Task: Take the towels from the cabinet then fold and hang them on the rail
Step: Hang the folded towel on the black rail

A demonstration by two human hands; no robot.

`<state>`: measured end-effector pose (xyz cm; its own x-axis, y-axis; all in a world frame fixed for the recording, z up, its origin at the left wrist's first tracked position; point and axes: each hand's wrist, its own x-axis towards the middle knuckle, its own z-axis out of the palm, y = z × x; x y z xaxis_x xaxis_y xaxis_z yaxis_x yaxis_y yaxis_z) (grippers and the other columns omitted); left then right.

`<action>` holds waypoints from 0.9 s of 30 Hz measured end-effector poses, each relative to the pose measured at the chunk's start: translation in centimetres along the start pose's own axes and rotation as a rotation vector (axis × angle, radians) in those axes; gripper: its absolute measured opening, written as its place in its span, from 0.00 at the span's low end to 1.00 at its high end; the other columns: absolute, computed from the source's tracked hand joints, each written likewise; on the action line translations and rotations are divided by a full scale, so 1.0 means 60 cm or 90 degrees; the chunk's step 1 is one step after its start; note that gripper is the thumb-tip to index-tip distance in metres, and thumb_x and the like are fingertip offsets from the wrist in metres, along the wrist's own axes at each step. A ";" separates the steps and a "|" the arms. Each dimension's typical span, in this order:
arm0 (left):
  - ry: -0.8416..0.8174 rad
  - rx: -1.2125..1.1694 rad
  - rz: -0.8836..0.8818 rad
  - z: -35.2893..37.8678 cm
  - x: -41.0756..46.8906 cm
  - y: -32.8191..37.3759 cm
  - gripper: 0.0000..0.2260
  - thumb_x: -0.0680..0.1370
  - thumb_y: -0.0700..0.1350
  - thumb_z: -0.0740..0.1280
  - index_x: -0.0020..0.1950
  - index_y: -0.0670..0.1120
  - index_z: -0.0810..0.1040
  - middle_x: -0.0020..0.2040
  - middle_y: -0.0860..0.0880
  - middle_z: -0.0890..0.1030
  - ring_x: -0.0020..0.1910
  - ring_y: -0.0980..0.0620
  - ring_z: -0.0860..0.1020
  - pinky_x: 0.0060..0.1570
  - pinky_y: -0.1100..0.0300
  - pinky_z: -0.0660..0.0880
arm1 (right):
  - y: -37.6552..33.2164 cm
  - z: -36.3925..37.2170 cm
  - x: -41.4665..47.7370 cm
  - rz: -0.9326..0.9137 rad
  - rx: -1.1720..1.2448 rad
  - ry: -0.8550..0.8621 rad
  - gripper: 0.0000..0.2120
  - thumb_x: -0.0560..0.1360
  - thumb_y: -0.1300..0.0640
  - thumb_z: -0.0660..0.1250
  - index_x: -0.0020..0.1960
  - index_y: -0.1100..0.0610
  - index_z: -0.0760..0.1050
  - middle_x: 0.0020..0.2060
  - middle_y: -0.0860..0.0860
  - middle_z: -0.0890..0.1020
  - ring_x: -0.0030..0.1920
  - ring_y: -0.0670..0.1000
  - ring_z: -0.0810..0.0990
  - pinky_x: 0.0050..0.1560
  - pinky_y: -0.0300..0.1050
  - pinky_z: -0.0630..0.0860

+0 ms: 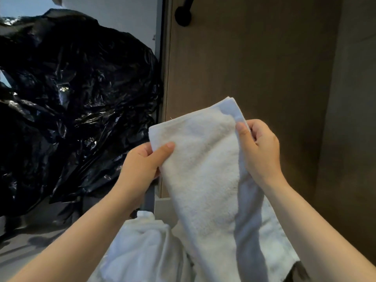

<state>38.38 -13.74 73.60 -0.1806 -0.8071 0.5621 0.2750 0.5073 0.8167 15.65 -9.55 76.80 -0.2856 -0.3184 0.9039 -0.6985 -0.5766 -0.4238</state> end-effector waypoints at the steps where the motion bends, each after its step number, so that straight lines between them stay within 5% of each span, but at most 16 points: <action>1: -0.008 -0.002 0.003 0.015 0.023 0.015 0.10 0.77 0.48 0.68 0.51 0.44 0.83 0.49 0.46 0.86 0.51 0.43 0.84 0.54 0.47 0.80 | -0.003 -0.010 0.023 0.003 -0.007 0.010 0.12 0.81 0.49 0.61 0.41 0.53 0.73 0.35 0.47 0.76 0.37 0.44 0.75 0.34 0.27 0.70; 4: -0.037 -0.015 0.014 0.057 0.091 0.069 0.09 0.76 0.50 0.69 0.49 0.45 0.84 0.48 0.47 0.86 0.49 0.47 0.84 0.50 0.52 0.82 | -0.022 -0.049 0.091 0.012 -0.036 0.043 0.13 0.81 0.50 0.62 0.39 0.52 0.72 0.33 0.45 0.75 0.35 0.41 0.73 0.33 0.29 0.69; 8: -0.058 -0.012 0.027 0.120 0.179 0.157 0.13 0.74 0.52 0.71 0.49 0.43 0.83 0.46 0.46 0.86 0.48 0.44 0.84 0.53 0.42 0.79 | -0.056 -0.111 0.186 0.038 -0.088 0.081 0.13 0.81 0.47 0.63 0.41 0.52 0.75 0.35 0.45 0.78 0.38 0.43 0.77 0.34 0.30 0.72; 14: -0.126 -0.034 0.041 0.222 0.281 0.264 0.16 0.74 0.50 0.73 0.47 0.36 0.81 0.46 0.40 0.85 0.48 0.38 0.83 0.51 0.42 0.78 | -0.118 -0.217 0.304 0.054 -0.204 0.128 0.13 0.79 0.48 0.65 0.38 0.52 0.77 0.35 0.46 0.80 0.38 0.45 0.78 0.34 0.31 0.72; 19: -0.208 -0.052 0.044 0.294 0.305 0.290 0.16 0.74 0.51 0.73 0.45 0.36 0.82 0.44 0.41 0.85 0.44 0.42 0.83 0.50 0.42 0.78 | -0.165 -0.295 0.333 0.106 -0.323 0.149 0.12 0.78 0.45 0.66 0.40 0.51 0.80 0.34 0.45 0.82 0.38 0.45 0.79 0.40 0.45 0.76; 23: -0.264 -0.065 0.057 0.360 0.307 0.294 0.15 0.73 0.52 0.73 0.43 0.39 0.83 0.42 0.44 0.86 0.39 0.50 0.81 0.41 0.53 0.77 | -0.191 -0.354 0.333 0.148 -0.395 0.172 0.13 0.77 0.46 0.67 0.41 0.53 0.81 0.35 0.49 0.82 0.40 0.50 0.80 0.44 0.52 0.78; 27: -0.302 -0.078 0.035 0.428 0.308 0.286 0.12 0.74 0.50 0.73 0.37 0.43 0.82 0.26 0.55 0.80 0.22 0.62 0.73 0.21 0.71 0.65 | -0.188 -0.407 0.334 0.205 -0.449 0.176 0.15 0.78 0.48 0.65 0.39 0.57 0.79 0.25 0.51 0.80 0.27 0.47 0.80 0.39 0.46 0.76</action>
<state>15.50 -12.21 101.34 -0.5646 -0.5398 0.6244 0.4005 0.4823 0.7791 1.80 8.94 101.10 -0.6288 -0.1378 0.7652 -0.7770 0.1492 -0.6116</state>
